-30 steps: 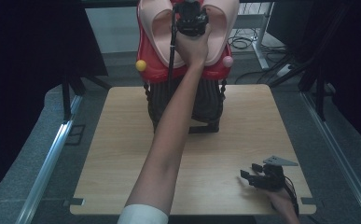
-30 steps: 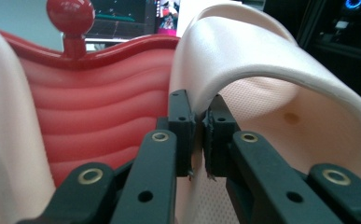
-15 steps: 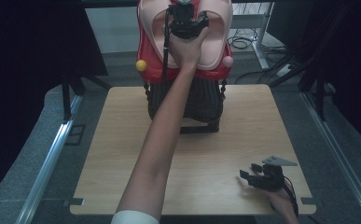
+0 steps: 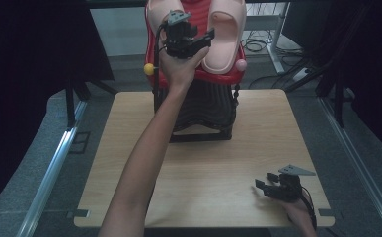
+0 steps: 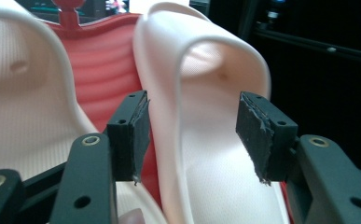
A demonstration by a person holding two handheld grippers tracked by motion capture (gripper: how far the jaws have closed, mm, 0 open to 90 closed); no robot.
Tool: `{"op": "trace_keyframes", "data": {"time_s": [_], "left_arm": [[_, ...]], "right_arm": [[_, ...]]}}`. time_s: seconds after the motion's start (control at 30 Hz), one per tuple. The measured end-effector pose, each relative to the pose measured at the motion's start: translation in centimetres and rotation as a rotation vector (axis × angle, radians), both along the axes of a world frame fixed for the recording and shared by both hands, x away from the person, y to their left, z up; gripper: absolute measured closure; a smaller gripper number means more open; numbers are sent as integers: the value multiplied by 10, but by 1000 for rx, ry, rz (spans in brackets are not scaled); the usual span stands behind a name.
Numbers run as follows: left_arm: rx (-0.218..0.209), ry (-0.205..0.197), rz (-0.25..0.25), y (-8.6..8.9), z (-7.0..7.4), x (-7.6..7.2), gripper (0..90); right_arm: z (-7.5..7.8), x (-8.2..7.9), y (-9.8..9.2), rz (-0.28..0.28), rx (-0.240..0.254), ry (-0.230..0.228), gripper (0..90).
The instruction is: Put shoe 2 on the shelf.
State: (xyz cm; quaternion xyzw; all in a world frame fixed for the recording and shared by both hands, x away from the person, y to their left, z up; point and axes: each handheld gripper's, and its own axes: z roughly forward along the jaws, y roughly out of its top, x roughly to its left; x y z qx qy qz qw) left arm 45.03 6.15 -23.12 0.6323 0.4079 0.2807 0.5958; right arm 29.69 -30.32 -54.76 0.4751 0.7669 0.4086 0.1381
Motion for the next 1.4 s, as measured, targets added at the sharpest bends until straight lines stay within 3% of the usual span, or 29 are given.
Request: {"op": "trace_keyframes", "data": {"time_s": [0.33, 0.5, 0.77, 0.83, 1.17, 1.4], "left_arm": [[30, -19, -119, 13, -33, -41, 435], [22, -31, -173, 21, -50, -65, 433], [21, -42, -212, 40, -86, -104, 437], [53, -48, -203, 46, -98, -114, 437], [68, 12, -207, 75, -163, -148, 439], [90, 94, -199, 86, -215, -170, 444]], "right_arm": [[-1, 0, 0, -2, -1, -6, 338], [0, 0, 1, -4, -8, -5, 338], [0, 0, 1, -3, -9, -4, 338], [0, 0, 1, -2, -10, -7, 338], [0, 0, 2, -5, -12, -8, 338], [0, 1, 1, 1, -10, -10, 338]]}}
